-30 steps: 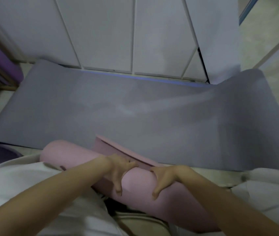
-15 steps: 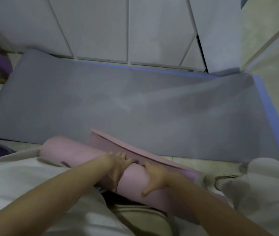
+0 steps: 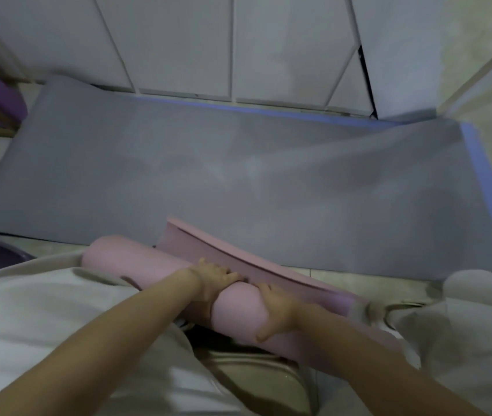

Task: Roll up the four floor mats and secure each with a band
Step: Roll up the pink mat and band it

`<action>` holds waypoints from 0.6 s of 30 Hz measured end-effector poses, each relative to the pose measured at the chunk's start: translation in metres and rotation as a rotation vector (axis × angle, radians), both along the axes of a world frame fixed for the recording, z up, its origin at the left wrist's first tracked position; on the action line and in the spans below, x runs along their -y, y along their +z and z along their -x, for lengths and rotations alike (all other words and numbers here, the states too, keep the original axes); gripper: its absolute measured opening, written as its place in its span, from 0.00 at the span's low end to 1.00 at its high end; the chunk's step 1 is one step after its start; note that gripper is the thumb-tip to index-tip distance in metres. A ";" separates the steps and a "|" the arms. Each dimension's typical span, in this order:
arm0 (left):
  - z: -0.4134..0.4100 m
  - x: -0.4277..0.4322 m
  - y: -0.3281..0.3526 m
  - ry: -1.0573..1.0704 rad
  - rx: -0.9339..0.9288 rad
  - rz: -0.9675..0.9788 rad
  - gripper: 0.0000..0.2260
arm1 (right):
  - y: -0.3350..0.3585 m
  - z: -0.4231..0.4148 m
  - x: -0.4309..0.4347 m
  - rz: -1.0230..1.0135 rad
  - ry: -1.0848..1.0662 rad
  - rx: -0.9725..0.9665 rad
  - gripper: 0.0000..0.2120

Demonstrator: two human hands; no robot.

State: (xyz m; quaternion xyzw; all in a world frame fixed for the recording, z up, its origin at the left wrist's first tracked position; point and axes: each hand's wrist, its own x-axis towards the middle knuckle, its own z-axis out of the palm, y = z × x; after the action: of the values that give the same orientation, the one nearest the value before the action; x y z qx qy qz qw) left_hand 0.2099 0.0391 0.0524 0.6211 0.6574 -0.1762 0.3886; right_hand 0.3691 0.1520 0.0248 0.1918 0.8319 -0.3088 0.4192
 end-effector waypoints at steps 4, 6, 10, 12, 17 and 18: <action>0.004 -0.015 -0.003 0.057 0.034 0.144 0.45 | -0.012 -0.017 0.019 -0.221 0.076 -0.147 0.60; 0.001 -0.016 -0.004 0.081 0.025 0.170 0.46 | -0.017 -0.021 0.021 -0.265 0.068 -0.223 0.58; -0.015 -0.005 -0.009 0.070 -0.111 0.115 0.48 | -0.009 -0.011 0.008 -0.205 0.095 -0.209 0.52; -0.024 0.003 -0.011 0.029 -0.226 0.075 0.52 | -0.005 -0.004 0.002 -0.180 0.123 -0.190 0.51; -0.035 0.014 -0.013 0.006 -0.334 -0.031 0.56 | 0.002 0.010 -0.016 -0.100 0.134 -0.107 0.49; -0.035 0.014 -0.012 0.010 -0.340 -0.043 0.56 | 0.005 0.015 -0.021 -0.075 0.124 -0.097 0.49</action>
State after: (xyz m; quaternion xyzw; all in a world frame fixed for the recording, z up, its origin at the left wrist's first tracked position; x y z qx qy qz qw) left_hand 0.2448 0.0254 0.0399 0.5872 0.7205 -0.2626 0.2592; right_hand 0.3545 0.1731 0.0301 0.1404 0.8726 -0.2597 0.3892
